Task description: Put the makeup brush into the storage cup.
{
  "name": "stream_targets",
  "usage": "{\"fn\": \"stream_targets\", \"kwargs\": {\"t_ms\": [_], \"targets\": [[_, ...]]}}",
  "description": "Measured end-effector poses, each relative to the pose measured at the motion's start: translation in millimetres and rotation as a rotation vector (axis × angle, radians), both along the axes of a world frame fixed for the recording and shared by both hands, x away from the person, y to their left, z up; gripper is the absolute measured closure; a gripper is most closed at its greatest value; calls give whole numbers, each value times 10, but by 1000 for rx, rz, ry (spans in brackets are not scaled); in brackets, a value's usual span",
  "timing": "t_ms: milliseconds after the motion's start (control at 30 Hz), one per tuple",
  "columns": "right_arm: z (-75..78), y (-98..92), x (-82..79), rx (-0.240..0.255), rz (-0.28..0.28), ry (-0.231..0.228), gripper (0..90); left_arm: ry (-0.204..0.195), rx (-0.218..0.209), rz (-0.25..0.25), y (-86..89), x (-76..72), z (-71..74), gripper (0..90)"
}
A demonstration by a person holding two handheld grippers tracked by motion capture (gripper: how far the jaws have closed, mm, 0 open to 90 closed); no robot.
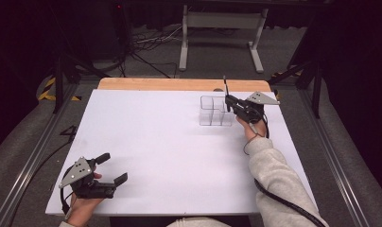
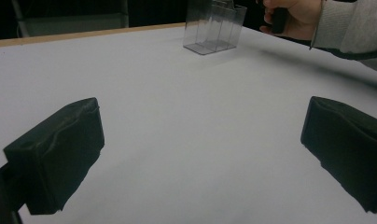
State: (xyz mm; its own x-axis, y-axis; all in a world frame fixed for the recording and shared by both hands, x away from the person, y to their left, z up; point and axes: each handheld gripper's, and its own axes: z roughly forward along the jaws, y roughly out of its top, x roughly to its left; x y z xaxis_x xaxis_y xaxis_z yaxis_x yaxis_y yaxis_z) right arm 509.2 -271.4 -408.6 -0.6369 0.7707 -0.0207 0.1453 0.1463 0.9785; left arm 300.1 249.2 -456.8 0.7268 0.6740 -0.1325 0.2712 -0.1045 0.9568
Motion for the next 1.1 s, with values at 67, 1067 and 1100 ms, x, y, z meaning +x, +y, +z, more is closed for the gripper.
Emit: {"fn": "stream_targets", "kwargs": {"t_ms": [67, 1067, 1100], "targets": [[-17, -4, -4, 0, 0, 4, 787, -1, 0, 0, -1, -1, 1, 2], [48, -16, -138, 14, 30, -6, 491, 0, -2, -5, -32, 17, 4, 2], [82, -9, -156, 17, 35, -7, 477, -2, -1, -4, -30, 18, 4, 2]]}}
